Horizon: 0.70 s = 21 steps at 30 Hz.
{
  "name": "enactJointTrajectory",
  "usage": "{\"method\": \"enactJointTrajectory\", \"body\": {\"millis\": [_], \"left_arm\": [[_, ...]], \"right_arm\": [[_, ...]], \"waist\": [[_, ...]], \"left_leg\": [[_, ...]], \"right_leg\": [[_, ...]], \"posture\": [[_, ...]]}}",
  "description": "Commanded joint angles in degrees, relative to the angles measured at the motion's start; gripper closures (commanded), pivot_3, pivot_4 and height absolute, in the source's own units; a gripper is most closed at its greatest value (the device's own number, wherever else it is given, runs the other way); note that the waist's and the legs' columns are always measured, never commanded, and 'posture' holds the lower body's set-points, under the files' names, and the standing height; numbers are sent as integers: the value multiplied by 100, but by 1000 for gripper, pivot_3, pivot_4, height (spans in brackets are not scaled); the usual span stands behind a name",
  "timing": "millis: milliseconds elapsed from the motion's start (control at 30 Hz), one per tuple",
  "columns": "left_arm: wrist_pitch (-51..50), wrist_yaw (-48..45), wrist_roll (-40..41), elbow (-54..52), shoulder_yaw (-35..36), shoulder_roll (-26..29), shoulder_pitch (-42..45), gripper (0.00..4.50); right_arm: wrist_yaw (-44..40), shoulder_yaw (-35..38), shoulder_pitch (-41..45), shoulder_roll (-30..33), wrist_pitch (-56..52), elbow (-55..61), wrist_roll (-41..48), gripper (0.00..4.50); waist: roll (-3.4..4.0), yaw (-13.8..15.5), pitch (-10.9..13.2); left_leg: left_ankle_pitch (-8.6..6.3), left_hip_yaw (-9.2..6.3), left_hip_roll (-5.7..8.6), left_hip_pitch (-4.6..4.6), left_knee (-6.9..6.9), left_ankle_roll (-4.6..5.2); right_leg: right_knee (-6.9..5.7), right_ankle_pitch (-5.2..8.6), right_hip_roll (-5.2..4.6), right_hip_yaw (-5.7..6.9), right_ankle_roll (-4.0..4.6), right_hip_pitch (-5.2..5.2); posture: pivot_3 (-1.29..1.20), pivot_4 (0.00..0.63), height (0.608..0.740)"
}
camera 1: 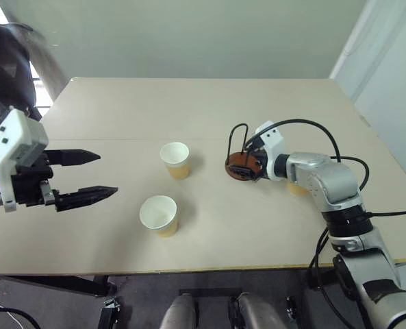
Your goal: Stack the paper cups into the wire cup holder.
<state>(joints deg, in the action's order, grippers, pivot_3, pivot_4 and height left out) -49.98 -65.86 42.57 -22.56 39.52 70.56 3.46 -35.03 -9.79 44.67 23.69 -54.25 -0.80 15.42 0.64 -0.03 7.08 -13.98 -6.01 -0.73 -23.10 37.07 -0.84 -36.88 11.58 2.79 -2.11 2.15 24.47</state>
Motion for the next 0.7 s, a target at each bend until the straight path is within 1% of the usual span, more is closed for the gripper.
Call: {"method": "enactJointTrajectory", "body": {"millis": [33, 100, 133, 200, 300, 333, 433, 533, 700], "left_arm": [[38, 28, -13, -96, 230, -8, 4, 0], [-47, -32, 88, -124, 297, 7, -4, 0], [-120, -46, 207, -127, 335, 3, 40, 0], [-209, -19, 433, -104, 373, -24, 174, 0], [-330, 1, 1097, -102, 539, -174, 520, 0], [-371, 13, 1235, -97, 585, -211, 590, 0], [-428, -79, 1223, -131, 682, -219, 385, 0], [-421, 18, 1314, -134, 695, -287, 342, 0], [-336, -40, 1136, -155, 684, -236, 115, 0]], "right_arm": [[50, 93, 104, 19, 126, 43, -61, 1226], [37, 73, 112, 34, 152, 20, -79, 2059], [13, 61, 117, 43, 163, 11, -84, 2300], [-17, 52, 130, 40, 180, -11, -99, 3110], [-53, 35, 161, 24, 214, -46, -121, 4194], [-59, 30, 175, 20, 223, -57, -126, 4446], [-85, 19, 186, 21, 242, -60, -131, 4446], [-103, 7, 177, 23, 246, -45, -130, 4446], [-151, -22, 158, 44, 254, -14, -133, 4446]], "waist": [[0, -1, 0], [0, -2, 0], [0, -2, 0], [0, -1, 0], [0, 2, 0], [-1, 1, 0], [-1, -2, -1], [-1, -4, -1], [-2, -9, -1]], "left_leg": [[-1, 0, 0, 0, 0, -1], [-1, 0, 0, -1, 0, -2], [-1, 0, 0, -1, 0, -3], [-2, 0, 0, -3, 0, -3], [-2, 0, 0, -3, 0, -3], [-2, 0, 0, -4, 0, -4], [-2, 1, 0, -2, 0, -4], [-2, 0, -1, -3, -1, -5], [-2, 1, -1, -3, 0, -4]], "right_leg": [[0, 0, 0, 0, 0, 0], [0, 0, 0, 0, 0, 0], [0, 0, 0, 0, 0, 1], [-1, -1, 0, 0, 1, 4], [-2, -1, 0, 0, 2, 4], [-2, -1, 0, 0, 2, 4], [-3, -1, 0, 0, 2, 3], [-3, -1, 0, 1, 2, 5], [-2, -1, 0, 1, 2, 5]], "posture": [[0, 150, 740], [0, 150, 740], [0, 150, 740], [0, 150, 740], [0, 150, 740], [0, 150, 740], [0, 150, 740], [0, 150, 740], [0, 150, 740]]}}
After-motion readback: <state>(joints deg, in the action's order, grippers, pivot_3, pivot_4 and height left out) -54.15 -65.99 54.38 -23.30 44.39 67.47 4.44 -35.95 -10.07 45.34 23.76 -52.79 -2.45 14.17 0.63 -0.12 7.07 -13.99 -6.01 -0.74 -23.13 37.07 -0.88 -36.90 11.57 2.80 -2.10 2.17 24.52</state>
